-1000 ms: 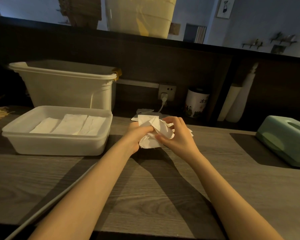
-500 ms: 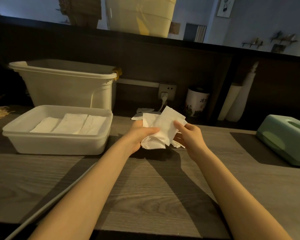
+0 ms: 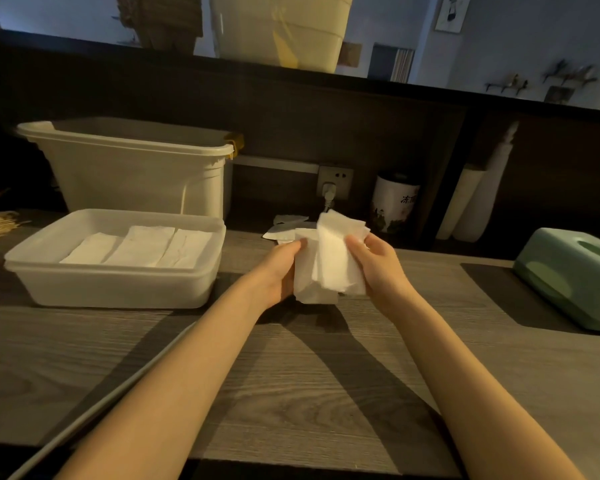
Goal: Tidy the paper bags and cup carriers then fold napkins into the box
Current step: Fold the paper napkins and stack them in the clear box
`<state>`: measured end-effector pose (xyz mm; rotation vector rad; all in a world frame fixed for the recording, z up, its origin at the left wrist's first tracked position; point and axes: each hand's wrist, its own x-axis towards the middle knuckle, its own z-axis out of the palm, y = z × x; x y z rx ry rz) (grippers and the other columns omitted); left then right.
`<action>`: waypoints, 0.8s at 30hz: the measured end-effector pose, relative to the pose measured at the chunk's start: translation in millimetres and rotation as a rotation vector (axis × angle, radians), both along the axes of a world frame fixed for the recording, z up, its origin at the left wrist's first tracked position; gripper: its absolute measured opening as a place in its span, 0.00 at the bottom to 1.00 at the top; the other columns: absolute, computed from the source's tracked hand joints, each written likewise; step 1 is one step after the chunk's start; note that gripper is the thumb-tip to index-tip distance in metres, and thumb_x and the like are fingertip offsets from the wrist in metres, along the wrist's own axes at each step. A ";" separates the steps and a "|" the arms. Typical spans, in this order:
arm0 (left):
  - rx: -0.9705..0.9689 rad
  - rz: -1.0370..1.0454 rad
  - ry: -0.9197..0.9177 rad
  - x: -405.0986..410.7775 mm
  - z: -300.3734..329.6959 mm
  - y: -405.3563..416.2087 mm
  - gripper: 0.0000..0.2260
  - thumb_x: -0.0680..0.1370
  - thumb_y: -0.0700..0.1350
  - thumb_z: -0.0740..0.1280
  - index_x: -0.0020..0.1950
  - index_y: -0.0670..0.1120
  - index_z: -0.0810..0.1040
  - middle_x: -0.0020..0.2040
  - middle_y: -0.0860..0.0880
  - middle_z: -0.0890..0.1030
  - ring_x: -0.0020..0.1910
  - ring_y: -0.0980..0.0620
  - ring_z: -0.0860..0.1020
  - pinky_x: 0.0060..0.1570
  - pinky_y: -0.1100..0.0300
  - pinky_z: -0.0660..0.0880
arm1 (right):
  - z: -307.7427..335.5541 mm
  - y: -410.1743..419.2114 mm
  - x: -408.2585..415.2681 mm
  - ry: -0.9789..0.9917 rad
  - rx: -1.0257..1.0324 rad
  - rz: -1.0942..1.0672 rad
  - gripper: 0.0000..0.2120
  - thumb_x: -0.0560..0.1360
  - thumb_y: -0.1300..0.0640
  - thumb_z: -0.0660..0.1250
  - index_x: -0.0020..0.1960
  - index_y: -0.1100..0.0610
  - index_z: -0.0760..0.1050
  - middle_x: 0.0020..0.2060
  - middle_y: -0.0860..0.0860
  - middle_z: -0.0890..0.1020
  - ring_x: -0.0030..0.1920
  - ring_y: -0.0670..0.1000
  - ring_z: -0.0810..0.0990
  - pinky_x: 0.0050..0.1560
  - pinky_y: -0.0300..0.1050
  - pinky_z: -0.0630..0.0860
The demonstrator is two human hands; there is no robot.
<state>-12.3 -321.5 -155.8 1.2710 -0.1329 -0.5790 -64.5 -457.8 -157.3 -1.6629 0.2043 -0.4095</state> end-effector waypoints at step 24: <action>-0.087 -0.128 -0.038 -7.3 -1.5 -6.8 0.08 0.83 0.44 0.53 0.56 0.49 0.70 0.49 0.46 0.79 0.47 0.50 0.78 0.46 0.53 0.76 | -11.5 2.8 5.3 -0.051 -0.510 -0.250 0.18 0.78 0.52 0.63 0.66 0.57 0.69 0.53 0.49 0.75 0.49 0.45 0.74 0.38 0.31 0.69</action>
